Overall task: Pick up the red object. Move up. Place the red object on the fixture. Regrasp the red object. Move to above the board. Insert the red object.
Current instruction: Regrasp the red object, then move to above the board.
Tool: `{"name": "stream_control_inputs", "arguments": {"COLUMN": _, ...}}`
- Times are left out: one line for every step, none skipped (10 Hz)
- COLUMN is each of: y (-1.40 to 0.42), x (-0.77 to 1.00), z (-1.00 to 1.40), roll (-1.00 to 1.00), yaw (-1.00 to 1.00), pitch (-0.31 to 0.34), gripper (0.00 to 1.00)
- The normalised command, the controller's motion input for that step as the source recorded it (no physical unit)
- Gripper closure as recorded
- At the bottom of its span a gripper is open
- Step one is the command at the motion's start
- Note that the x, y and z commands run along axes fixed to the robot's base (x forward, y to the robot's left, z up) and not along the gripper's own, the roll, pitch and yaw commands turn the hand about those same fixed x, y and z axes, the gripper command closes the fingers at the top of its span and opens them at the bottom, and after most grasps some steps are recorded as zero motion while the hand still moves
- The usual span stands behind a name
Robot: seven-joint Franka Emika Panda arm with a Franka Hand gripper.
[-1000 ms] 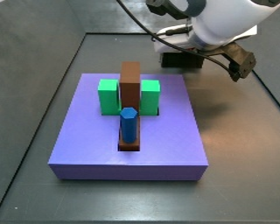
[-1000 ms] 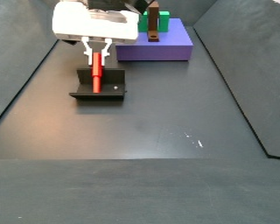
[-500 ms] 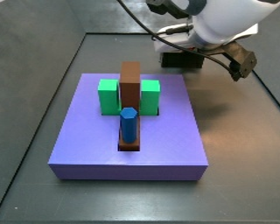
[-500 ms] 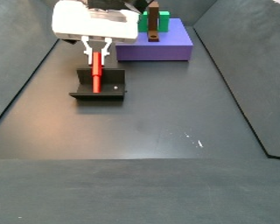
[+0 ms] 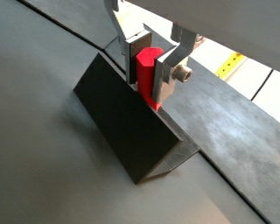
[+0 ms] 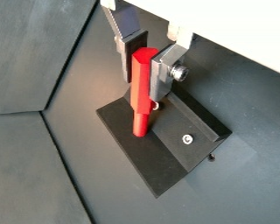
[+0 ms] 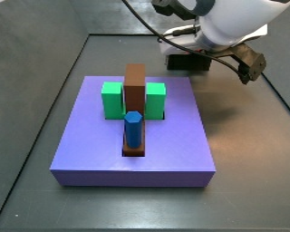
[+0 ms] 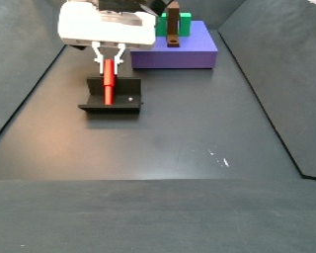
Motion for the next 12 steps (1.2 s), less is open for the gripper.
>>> {"name": "stream_control_inputs", "arguments": {"y": 0.00, "x": 0.00, "z": 0.00, "roll": 0.00, "yaw": 0.00, "pitch": 0.000, "gripper": 1.00}}
{"name": "stream_control_inputs", "arguments": {"y": 0.00, "x": 0.00, "z": 0.00, "roll": 0.00, "yaw": 0.00, "pitch": 0.000, "gripper": 1.00}}
{"name": "stream_control_inputs", "arguments": {"y": 0.00, "x": 0.00, "z": 0.00, "roll": 0.00, "yaw": 0.00, "pitch": 0.000, "gripper": 1.00}}
{"name": "stream_control_inputs", "arguments": {"y": 0.00, "x": 0.00, "z": 0.00, "roll": 0.00, "yaw": 0.00, "pitch": 0.000, "gripper": 1.00}}
{"name": "stream_control_inputs", "arguments": {"y": 0.00, "x": 0.00, "z": 0.00, "roll": 0.00, "yaw": 0.00, "pitch": 0.000, "gripper": 1.00}}
{"name": "stream_control_inputs", "arguments": {"y": 0.00, "x": 0.00, "z": 1.40, "roll": 0.00, "yaw": 0.00, "pitch": 0.000, "gripper": 1.00}}
{"name": "stream_control_inputs", "arguments": {"y": -0.02, "x": -0.01, "z": 1.40, "roll": -0.01, "yaw": -0.03, "pitch": -0.005, "gripper": 1.00}}
{"name": "stream_control_inputs", "arguments": {"y": -0.03, "x": -0.05, "z": 1.40, "roll": -0.08, "yaw": -0.05, "pitch": -0.038, "gripper": 1.00}}
{"name": "stream_control_inputs", "arguments": {"y": -0.01, "x": -0.05, "z": 1.40, "roll": -0.06, "yaw": -0.04, "pitch": -0.044, "gripper": 1.00}}
{"name": "stream_control_inputs", "arguments": {"y": -0.02, "x": -0.04, "z": 1.40, "roll": -0.04, "yaw": -0.04, "pitch": 0.020, "gripper": 1.00}}
{"name": "stream_control_inputs", "arguments": {"y": -0.03, "x": -0.03, "z": 1.40, "roll": 0.00, "yaw": -0.04, "pitch": 0.045, "gripper": 1.00}}
{"name": "stream_control_inputs", "arguments": {"y": -0.03, "x": -0.03, "z": 1.40, "roll": -0.02, "yaw": -0.03, "pitch": 0.057, "gripper": 1.00}}
